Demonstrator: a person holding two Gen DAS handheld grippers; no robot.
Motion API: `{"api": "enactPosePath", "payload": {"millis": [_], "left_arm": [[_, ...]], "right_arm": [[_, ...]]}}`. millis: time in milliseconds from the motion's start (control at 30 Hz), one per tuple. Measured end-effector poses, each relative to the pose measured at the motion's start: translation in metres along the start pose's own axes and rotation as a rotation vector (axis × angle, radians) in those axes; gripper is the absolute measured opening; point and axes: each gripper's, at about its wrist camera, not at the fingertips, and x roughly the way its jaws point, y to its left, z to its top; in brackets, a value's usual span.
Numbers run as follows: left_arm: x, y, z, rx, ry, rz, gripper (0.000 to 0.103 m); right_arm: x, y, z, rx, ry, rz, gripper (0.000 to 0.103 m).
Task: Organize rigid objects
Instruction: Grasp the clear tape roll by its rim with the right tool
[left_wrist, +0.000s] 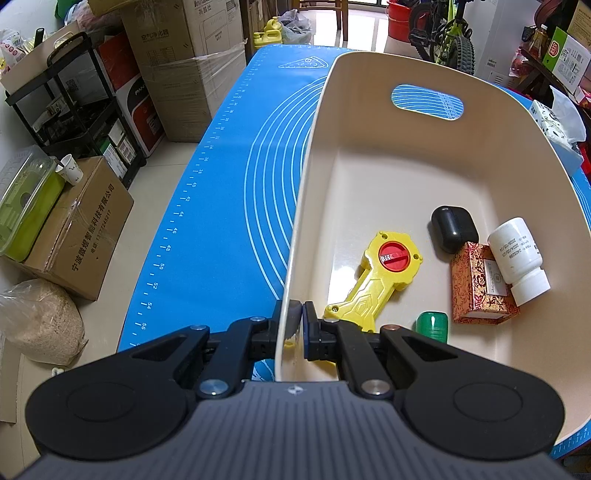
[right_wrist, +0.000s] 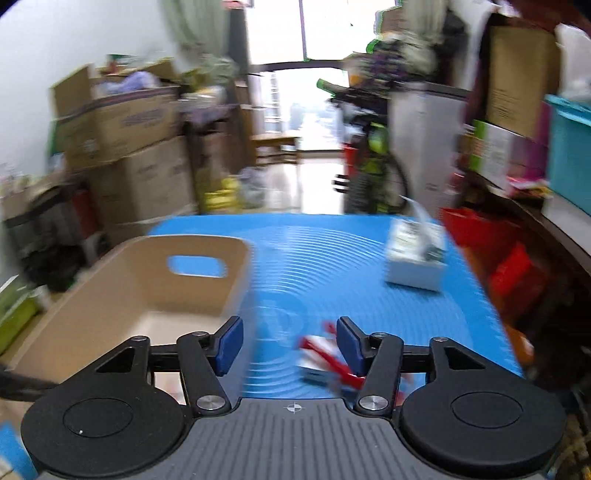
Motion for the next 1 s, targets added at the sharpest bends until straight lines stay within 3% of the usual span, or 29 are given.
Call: {"api": "enactPosePath", "payload": {"millis": [100,267,533,767,833,1000], "left_arm": [[0.0,0.0,0.0,0.001,-0.001,0.001,0.01],[0.0,0.001,-0.001,0.001,-0.001,0.004,0.01],[0.0,0.002,-0.002,0.003,-0.002,0.004,0.01],[0.0,0.002,-0.002,0.002,-0.002,0.005,0.01],[0.0,0.002,-0.002,0.002,-0.002,0.005,0.01],[0.0,0.002,-0.002,0.002,-0.002,0.005,0.011]], "right_arm": [[0.014,-0.025,-0.008,0.076,0.039,-0.073,0.066],[0.041,-0.04,-0.032,0.077,0.114,-0.173,0.066],[0.06,-0.046,-0.047,0.075,0.154,-0.234,0.065],[0.068,-0.07,-0.052,0.198,0.171,-0.298,0.061],[0.073,-0.077,-0.054,0.231,0.164,-0.279,0.061],[0.077,-0.071,-0.053,0.194,0.164,-0.239,0.043]]}}
